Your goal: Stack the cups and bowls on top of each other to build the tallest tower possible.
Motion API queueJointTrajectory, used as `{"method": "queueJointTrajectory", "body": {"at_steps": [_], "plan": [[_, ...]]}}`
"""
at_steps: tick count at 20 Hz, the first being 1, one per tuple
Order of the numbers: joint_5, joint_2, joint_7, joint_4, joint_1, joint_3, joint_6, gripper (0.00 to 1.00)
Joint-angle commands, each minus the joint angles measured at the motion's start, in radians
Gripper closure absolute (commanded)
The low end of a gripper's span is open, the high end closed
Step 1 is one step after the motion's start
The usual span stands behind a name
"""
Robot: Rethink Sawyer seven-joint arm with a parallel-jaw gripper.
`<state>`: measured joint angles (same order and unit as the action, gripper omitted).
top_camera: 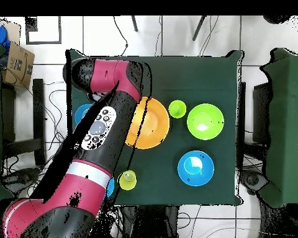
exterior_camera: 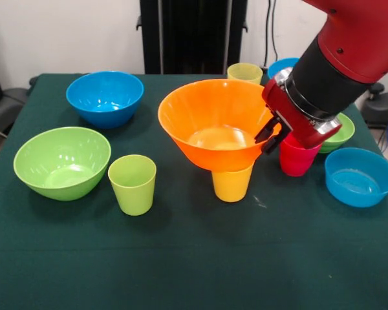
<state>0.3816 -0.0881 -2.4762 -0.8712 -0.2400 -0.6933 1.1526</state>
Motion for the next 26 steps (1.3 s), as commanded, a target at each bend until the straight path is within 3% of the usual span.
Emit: {"method": "queueJointTrajectory", "body": {"at_steps": [1,11,26], "plan": [[-0.057,0.052,-0.006,0.034,-0.018,0.12,0.061,1.0],[-0.049,0.03,-0.012,0.033,-0.034,0.121,0.124,1.0],[-0.044,-0.008,0.021,-0.011,-0.045,0.147,0.136,1.0]]}}
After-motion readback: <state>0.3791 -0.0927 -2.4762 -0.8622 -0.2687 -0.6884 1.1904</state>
